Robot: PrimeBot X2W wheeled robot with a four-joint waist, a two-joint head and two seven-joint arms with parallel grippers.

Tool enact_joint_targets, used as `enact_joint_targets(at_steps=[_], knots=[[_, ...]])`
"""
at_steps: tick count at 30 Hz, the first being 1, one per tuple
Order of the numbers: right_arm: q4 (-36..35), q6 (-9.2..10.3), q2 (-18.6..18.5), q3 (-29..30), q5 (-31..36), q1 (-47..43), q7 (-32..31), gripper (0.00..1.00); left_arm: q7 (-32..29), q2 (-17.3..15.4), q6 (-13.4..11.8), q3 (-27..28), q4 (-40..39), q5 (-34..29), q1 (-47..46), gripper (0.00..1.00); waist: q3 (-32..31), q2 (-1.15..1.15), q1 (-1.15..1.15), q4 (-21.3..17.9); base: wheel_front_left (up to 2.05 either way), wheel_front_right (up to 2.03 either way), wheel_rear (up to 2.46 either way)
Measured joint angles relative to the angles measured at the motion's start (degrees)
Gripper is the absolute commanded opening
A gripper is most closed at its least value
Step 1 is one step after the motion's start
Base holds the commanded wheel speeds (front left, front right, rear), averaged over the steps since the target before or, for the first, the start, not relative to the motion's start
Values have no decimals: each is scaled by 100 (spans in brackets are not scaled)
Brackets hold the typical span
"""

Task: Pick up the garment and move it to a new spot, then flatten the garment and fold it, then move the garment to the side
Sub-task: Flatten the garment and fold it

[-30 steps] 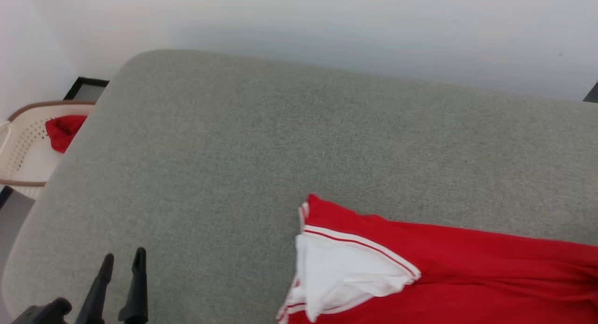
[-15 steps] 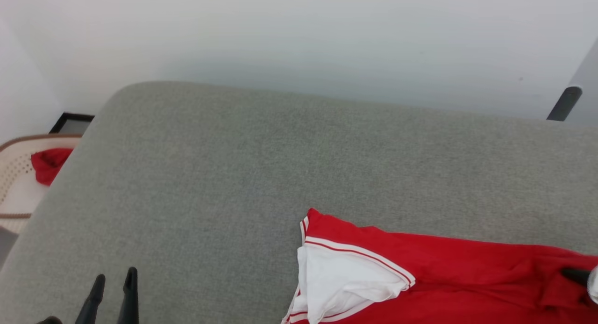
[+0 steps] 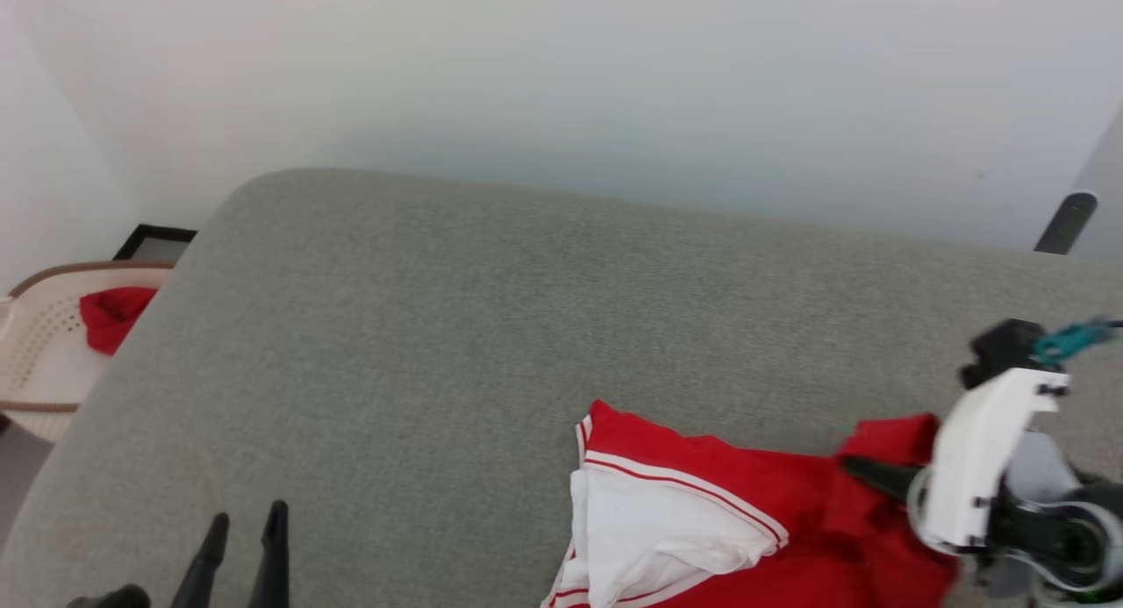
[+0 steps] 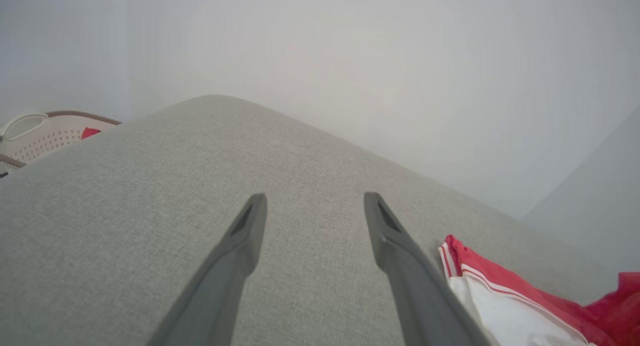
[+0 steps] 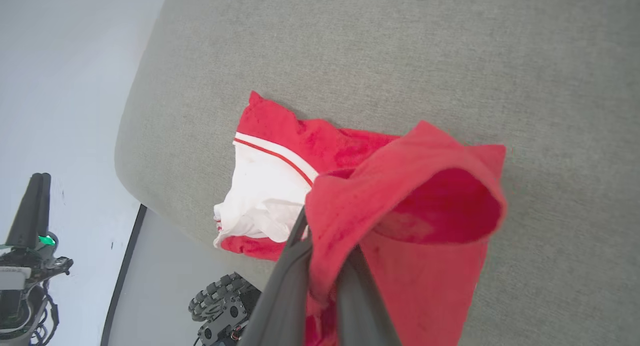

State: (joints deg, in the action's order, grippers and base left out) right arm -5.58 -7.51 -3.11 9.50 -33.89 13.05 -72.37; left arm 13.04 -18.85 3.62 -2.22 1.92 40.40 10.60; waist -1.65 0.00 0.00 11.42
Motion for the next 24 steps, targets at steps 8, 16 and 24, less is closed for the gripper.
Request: enact_joint_targets(at_steps=[8,16,24], knots=[[961,1,14,-1377,-492,175,1170,0,-24,90,49,-236,174,-37,-185,100,-29,0,0,375,0,0,0],[2191,1,18,-2161,-581,601,2245,0,-41,203,103,-454,357,-58,-403,100,-44,0,0,854,0,0,0],[3444,1,19,-2752,-570,1168,3121,0,10,272,152,-527,532,-52,-504,100,6,0,0,1187,0,0,0]])
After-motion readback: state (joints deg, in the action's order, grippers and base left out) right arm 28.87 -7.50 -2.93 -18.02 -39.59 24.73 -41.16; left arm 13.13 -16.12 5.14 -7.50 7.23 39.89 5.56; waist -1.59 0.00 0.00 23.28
